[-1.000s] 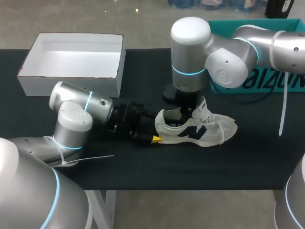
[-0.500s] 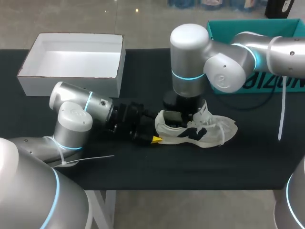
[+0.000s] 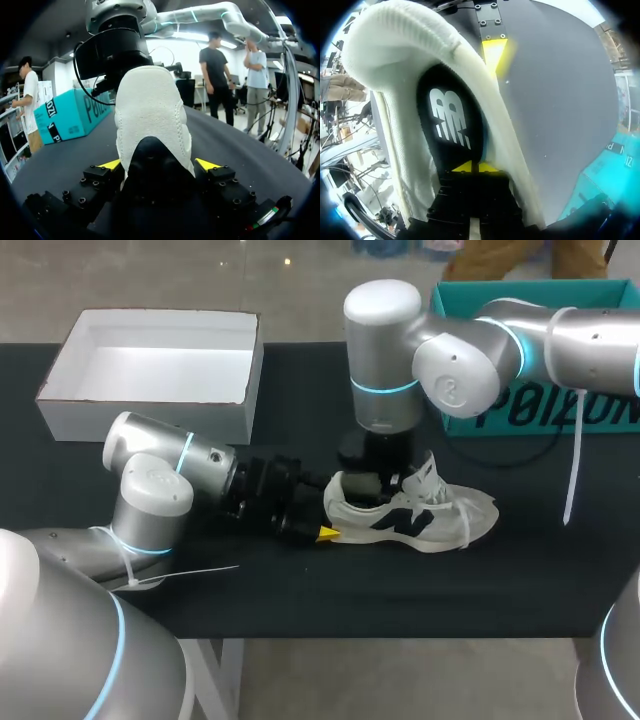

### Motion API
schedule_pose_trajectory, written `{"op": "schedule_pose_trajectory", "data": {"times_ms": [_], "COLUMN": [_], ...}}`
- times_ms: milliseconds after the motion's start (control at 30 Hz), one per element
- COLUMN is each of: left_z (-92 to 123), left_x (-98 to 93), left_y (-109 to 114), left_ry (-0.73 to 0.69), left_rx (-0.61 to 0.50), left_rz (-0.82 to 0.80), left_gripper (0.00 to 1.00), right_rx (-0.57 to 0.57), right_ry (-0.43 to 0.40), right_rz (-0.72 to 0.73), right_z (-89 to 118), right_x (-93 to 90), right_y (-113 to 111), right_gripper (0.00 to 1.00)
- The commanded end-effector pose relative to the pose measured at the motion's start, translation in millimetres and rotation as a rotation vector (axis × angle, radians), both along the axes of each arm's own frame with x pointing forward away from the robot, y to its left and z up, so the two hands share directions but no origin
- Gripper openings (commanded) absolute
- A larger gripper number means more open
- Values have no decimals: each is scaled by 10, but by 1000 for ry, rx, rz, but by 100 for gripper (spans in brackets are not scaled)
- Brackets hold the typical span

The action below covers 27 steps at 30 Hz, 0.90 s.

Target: Take the shoe out of the shoebox, open the shoe tongue, remove and reinsert the insole, then place the shoe into the shoebox

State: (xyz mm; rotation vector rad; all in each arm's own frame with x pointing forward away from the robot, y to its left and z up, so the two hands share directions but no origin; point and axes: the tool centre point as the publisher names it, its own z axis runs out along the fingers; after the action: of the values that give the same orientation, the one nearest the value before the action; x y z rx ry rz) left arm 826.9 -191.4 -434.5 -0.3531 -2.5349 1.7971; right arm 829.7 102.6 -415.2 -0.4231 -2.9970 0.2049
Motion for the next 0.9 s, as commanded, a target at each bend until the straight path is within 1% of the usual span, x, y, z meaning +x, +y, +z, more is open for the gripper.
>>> {"op": "schedule_pose_trajectory", "data": {"times_ms": [33, 200, 633, 900], "left_z": [-23, -23, -23, -23], "left_x": [9, 9, 9, 9], "left_y": [-22, -22, -22, -22], "left_ry": [-1, -1, -1, -1], "left_rx": [2, 2, 2, 2], "left_rz": [2, 2, 2, 2], "left_gripper": [0, 0, 0, 0], "right_rx": [-11, -13, -4, 6], "right_ry": [1, 9, -21, -37], "right_rz": [5, 6, 16, 9], "right_z": [-208, -105, 311, 498], "right_x": [-49, -26, 55, 121], "right_y": [71, 71, 109, 54], "right_gripper": [0, 0, 0, 0]}}
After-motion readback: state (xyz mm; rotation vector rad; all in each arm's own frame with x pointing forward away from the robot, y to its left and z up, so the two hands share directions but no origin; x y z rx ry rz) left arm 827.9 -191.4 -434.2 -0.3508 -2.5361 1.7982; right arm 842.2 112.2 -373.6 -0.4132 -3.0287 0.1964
